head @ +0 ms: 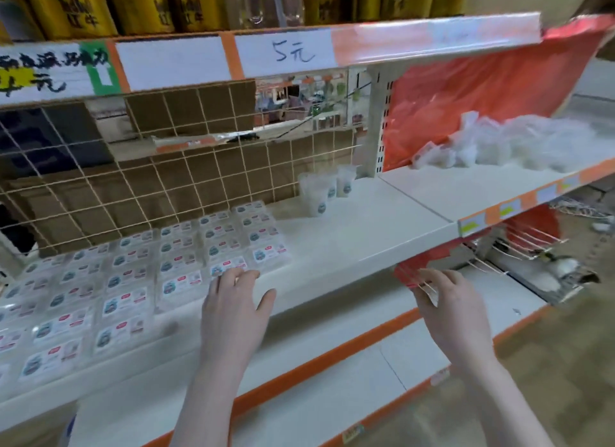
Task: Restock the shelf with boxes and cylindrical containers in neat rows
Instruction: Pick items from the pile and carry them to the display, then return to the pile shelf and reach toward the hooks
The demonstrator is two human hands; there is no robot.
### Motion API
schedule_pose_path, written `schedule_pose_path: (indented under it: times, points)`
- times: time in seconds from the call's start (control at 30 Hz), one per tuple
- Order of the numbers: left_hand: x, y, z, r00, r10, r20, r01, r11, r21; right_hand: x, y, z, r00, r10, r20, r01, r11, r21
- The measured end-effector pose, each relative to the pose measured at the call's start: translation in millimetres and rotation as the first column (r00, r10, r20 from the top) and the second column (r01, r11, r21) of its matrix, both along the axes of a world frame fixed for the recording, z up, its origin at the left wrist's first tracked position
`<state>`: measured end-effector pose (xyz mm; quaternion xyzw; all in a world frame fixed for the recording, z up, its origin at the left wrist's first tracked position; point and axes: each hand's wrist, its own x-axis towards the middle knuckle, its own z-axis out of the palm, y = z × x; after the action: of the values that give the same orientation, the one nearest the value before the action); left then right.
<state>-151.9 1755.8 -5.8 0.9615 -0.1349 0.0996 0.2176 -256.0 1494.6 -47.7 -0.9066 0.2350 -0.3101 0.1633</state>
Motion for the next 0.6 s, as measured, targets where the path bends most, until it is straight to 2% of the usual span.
schedule_pose_path:
  times: [0.17, 0.4, 0.6]
  points:
    - [-4, -120, -2, 0.997, -0.078, -0.030, 0.078, 0.997, -0.010, -18, -105, 5, 0.997, -0.059, -0.055, 0.059, 0.998, 0.005]
    - [-18, -300, 2, 0.989, -0.141, -0.052, 0.137, 0.988, -0.072, -27, -267, 15, 0.997, -0.043, -0.065, 0.041, 0.999, -0.021]
    - [-8, -397, 4, 0.986, -0.162, -0.033, 0.159, 0.984, -0.082, -21, -365, 23, 0.999, -0.045, -0.019, 0.045, 0.999, 0.017]
